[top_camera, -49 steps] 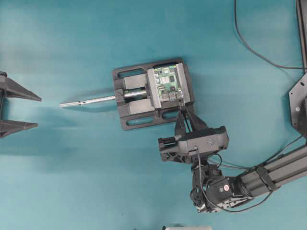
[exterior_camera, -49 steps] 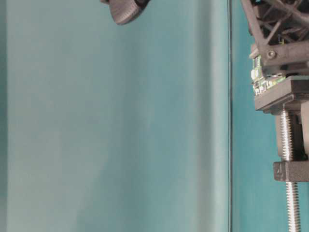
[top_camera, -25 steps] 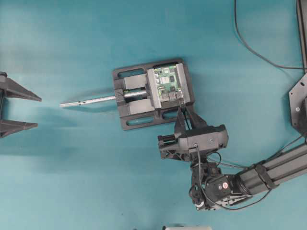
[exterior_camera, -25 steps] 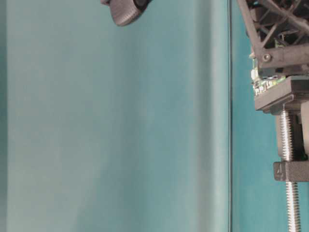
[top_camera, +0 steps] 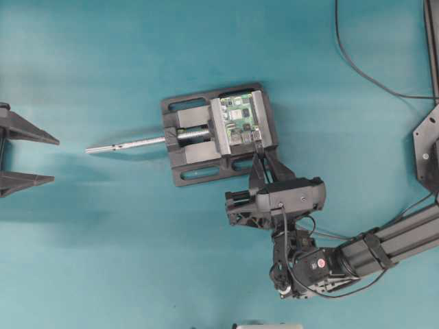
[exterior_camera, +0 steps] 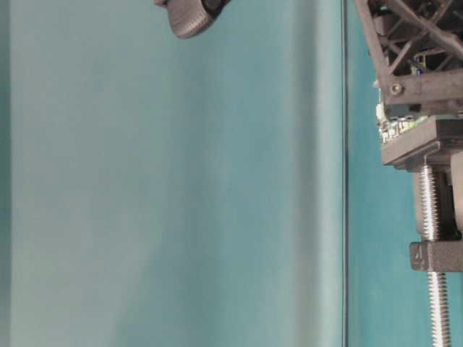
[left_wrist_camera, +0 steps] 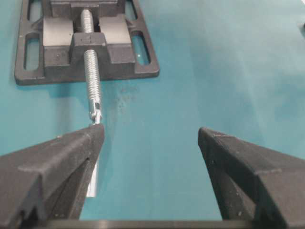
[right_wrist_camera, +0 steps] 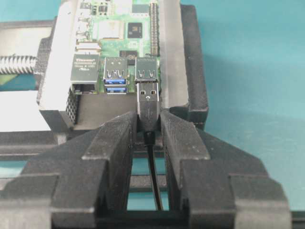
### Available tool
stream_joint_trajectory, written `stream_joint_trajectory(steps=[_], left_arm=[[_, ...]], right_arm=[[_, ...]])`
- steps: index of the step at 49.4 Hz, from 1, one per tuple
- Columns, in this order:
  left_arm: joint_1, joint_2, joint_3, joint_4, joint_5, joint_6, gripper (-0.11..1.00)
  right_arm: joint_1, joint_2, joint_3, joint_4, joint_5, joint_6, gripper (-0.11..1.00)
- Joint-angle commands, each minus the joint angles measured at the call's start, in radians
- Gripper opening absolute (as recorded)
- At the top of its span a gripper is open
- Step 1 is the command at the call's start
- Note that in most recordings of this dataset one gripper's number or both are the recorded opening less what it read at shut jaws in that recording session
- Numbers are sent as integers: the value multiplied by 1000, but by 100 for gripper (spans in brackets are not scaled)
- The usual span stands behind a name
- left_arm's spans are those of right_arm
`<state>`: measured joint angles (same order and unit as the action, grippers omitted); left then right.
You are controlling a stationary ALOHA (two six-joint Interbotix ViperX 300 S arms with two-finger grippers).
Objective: Insert the USB into the fixed PCB.
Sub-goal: 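Carry the USB plug with the right gripper to the board's USB port, then align the USB plug with the upper-right USB port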
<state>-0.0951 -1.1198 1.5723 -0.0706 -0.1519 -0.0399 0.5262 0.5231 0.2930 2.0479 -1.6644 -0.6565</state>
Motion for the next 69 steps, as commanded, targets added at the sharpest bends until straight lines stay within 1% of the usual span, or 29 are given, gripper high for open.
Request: stream_joint_trajectory(steps=[1, 7, 16, 34, 42, 50, 56, 69], left_arm=[[3, 8, -11, 3, -9, -11, 96], [3, 8, -11, 3, -9, -11, 96], [2, 8, -12, 2, -9, -11, 96], [3, 8, -11, 2, -9, -11, 96], [2, 8, -12, 3, -9, -11, 96], [3, 8, -11, 3, -8, -11, 96], [2, 8, -12, 3, -9, -11, 96], [3, 8, -12, 3, -8, -11, 96]], right_arm=[[-2, -17, -5, -8, -3, 3, 21], [-3, -17, -3, -9, -3, 6, 21], [-3, -15, 2, -25, -5, 28, 21], [-6, -17, 9, -26, -5, 35, 21], [-11, -17, 17, -26, -5, 51, 21], [-20, -20, 25, -28, -5, 51, 21], [-21, -35, 37, -40, -3, 49, 21], [-34, -66, 46, -46, -3, 28, 21]])
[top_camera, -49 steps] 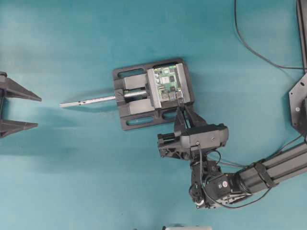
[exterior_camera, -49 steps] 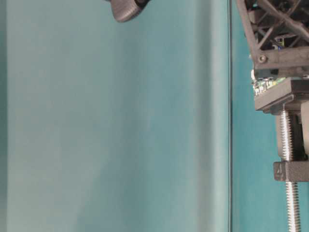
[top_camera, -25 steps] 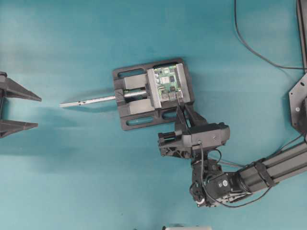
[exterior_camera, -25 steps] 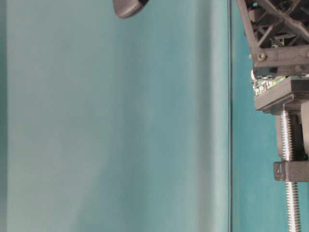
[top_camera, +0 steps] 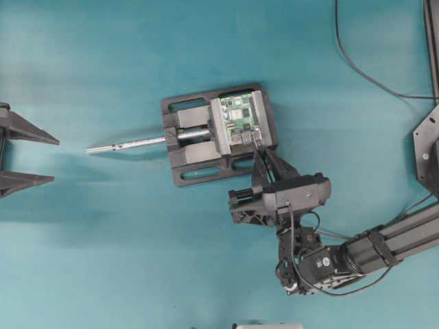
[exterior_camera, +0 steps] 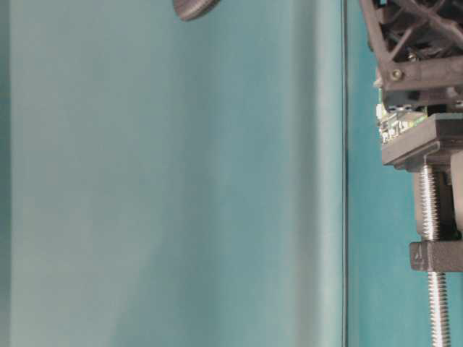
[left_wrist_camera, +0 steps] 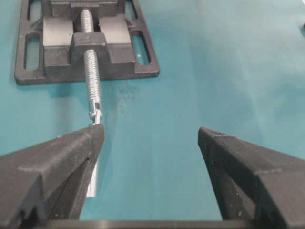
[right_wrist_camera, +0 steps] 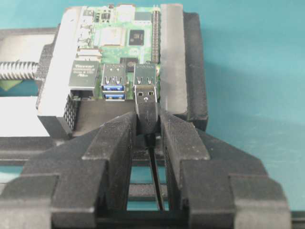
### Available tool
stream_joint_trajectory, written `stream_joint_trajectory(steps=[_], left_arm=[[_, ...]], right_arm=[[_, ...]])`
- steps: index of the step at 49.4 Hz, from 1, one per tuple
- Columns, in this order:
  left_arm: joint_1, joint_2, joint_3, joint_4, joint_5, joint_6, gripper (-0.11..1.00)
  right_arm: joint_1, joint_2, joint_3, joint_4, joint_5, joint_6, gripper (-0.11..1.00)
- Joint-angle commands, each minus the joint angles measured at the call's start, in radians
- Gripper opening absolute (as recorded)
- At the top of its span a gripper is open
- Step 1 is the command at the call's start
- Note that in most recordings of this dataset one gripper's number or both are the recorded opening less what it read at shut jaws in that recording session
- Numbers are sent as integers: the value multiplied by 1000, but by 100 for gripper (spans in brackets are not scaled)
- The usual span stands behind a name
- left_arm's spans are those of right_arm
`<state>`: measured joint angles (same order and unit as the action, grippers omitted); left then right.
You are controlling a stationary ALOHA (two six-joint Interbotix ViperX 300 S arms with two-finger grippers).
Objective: Insert the USB into the fixed PCB.
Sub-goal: 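Align the USB plug with the upper-right USB port, then push the USB plug into the port with the right gripper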
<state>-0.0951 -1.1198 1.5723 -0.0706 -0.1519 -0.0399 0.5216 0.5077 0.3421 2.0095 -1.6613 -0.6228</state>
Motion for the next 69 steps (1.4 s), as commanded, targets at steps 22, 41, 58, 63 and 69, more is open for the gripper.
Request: stream_joint_trajectory(steps=[22, 41, 58, 63, 69], left_arm=[[2, 8, -12, 3, -9, -11, 96], [2, 8, -11, 3, -9, -11, 96], [2, 8, -11, 3, -8, -11, 96], [2, 8, -11, 3, -9, -11, 96], [3, 8, -11, 3, -8, -11, 96]], right_arm=[[-38, -28, -11, -8, 12, -12, 21], [-54, -20, -26, -23, 9, -17, 21], [-61, -35, -32, -25, -3, -40, 21], [-69, -35, -41, -23, -3, -43, 21], [-77, -35, -43, -25, -3, -44, 21]])
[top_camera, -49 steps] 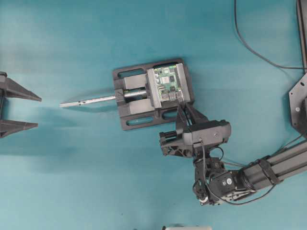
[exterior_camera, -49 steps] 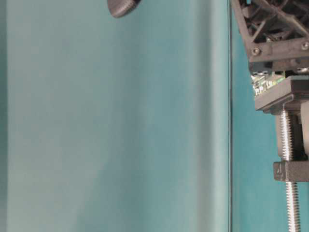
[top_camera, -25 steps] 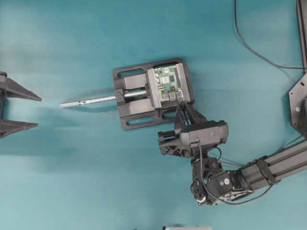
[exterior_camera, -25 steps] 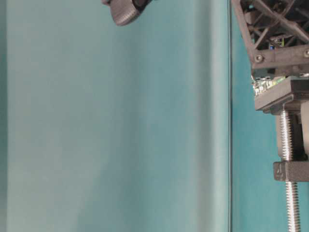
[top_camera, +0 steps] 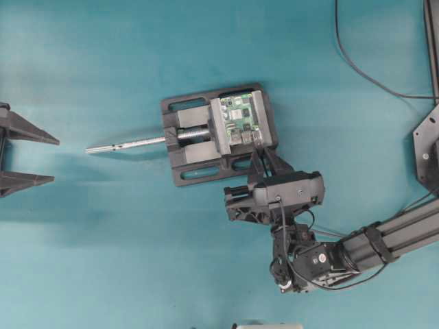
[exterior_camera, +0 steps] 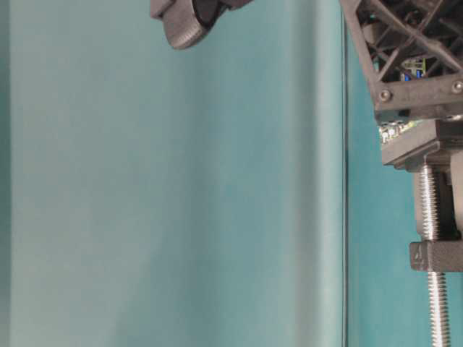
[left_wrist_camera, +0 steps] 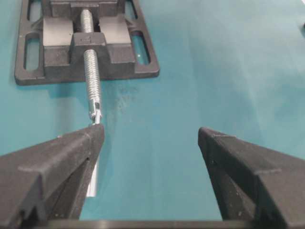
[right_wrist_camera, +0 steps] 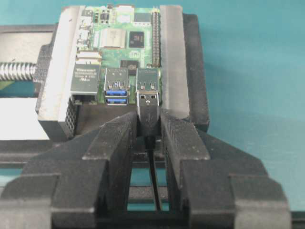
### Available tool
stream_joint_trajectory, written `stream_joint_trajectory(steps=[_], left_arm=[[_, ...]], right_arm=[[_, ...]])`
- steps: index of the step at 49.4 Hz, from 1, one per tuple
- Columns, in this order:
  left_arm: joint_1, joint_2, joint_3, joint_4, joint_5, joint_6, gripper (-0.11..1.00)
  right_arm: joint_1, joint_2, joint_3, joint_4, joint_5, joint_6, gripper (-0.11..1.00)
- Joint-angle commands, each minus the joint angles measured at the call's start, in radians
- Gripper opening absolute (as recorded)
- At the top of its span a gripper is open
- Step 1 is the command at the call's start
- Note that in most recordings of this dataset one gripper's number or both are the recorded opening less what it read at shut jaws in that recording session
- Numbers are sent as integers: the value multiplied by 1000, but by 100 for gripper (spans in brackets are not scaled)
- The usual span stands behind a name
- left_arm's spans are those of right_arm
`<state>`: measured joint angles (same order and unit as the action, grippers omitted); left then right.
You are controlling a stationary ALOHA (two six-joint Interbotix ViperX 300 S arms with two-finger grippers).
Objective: Insert the USB into the fixed PCB.
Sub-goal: 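Push the USB plug into the port with the right gripper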
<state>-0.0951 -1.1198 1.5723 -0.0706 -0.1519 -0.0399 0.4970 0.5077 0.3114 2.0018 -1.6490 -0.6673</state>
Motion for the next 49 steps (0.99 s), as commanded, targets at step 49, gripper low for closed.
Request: stream_joint_trajectory(steps=[49], left_arm=[[3, 8, -11, 3, -9, -11, 96]], right_arm=[[-80, -15, -40, -17, -21, -12, 21]])
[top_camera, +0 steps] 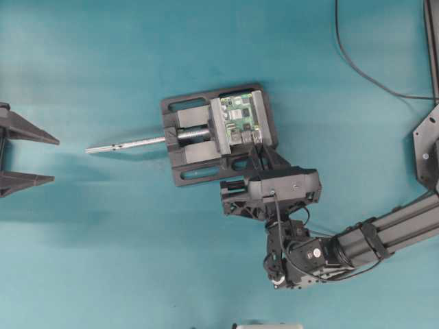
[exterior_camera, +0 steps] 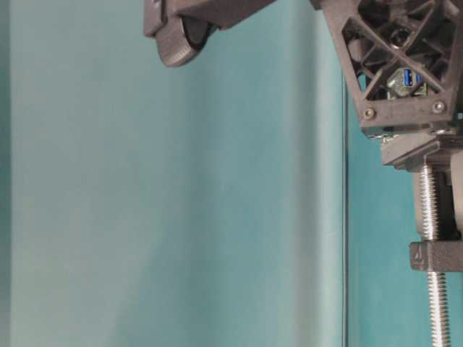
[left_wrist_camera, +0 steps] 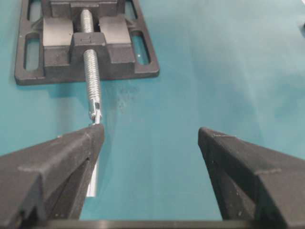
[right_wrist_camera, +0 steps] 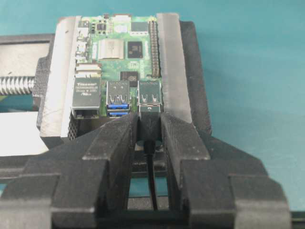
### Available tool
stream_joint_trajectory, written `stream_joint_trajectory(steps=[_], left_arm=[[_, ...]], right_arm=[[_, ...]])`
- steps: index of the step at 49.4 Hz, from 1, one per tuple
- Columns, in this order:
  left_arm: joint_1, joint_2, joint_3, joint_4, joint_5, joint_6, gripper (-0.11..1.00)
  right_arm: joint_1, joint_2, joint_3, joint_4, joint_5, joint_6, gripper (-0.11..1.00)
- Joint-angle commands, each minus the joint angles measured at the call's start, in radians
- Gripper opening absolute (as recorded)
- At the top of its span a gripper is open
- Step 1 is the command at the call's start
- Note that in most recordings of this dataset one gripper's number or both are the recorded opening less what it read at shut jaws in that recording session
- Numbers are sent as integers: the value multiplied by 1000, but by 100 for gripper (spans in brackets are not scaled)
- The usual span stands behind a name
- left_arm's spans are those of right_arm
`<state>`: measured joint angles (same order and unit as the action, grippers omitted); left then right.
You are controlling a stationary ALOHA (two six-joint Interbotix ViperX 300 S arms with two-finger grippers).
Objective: Insert the USB into the fixed PCB.
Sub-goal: 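Push the USB plug into the port with the right gripper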
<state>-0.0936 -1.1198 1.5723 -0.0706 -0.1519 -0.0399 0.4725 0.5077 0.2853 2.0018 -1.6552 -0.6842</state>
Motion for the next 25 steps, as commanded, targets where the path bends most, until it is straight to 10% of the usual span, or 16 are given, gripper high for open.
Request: stream_joint_trajectory(steps=[1, 25], left_arm=[[2, 8, -12, 3, -8, -11, 96], [0, 8, -11, 3, -9, -11, 96]], right_arm=[[-58, -14, -14, -15, -15, 5, 21], [-91, 5, -29, -44, -15, 2, 21]])
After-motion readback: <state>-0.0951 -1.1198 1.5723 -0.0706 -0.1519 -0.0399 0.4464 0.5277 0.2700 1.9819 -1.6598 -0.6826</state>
